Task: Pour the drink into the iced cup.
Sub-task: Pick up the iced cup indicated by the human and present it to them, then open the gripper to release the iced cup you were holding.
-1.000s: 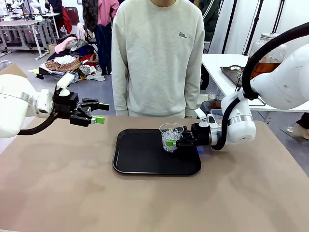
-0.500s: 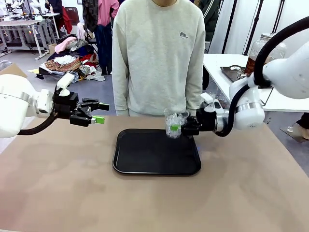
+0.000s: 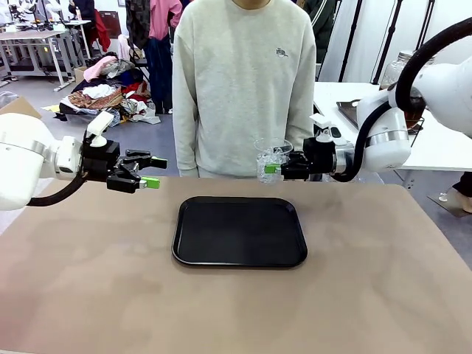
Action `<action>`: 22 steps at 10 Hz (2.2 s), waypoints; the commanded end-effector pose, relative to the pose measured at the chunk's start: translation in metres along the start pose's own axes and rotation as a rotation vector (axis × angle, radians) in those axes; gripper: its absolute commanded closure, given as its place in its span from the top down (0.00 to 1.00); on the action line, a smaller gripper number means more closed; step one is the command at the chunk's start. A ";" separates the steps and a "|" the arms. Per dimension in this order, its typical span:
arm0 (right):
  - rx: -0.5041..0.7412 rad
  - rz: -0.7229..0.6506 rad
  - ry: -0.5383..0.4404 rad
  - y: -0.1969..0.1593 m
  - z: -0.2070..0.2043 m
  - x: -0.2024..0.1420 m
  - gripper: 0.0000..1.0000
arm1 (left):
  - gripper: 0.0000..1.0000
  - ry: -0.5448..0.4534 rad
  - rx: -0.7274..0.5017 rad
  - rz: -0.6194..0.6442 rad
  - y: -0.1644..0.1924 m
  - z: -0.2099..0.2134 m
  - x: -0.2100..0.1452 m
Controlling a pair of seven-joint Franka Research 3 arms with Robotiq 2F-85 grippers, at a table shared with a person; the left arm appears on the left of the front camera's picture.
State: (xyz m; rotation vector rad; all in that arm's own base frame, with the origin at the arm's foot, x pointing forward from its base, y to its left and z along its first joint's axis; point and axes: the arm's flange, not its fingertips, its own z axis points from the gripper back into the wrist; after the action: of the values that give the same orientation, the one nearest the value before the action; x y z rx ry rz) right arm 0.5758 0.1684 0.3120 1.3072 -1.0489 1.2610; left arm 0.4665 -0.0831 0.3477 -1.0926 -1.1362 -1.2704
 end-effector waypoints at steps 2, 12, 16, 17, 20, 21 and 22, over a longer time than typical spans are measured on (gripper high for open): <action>-0.002 -0.013 0.025 -0.014 0.005 0.007 0.58 | 1.00 -0.001 0.000 -0.002 -0.001 0.000 0.001; -0.016 0.005 0.016 -0.010 0.009 -0.002 0.58 | 1.00 -0.001 0.000 -0.002 -0.001 0.000 0.001; -0.016 0.005 0.016 -0.010 0.009 -0.002 0.58 | 1.00 -0.001 0.000 -0.002 -0.001 0.000 0.001; -0.016 0.005 0.016 -0.010 0.009 -0.002 0.58 | 1.00 -0.001 0.000 -0.002 -0.001 0.000 0.001; -0.016 0.005 0.016 -0.010 0.009 -0.002 0.58 | 1.00 -0.001 0.000 -0.002 -0.001 0.000 0.001; -0.016 0.005 0.016 -0.010 0.009 -0.002 0.58 | 1.00 -0.001 0.000 -0.002 -0.001 0.000 0.001; -0.016 0.005 0.016 -0.010 0.009 -0.002 0.58 | 1.00 -0.001 0.000 -0.002 -0.001 0.000 0.001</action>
State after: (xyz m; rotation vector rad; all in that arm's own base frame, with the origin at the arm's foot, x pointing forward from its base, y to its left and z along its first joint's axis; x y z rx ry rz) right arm 0.5861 0.1610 0.3065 1.2834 -1.0453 1.2590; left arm 0.4665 -0.0832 0.3477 -1.0926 -1.1362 -1.2704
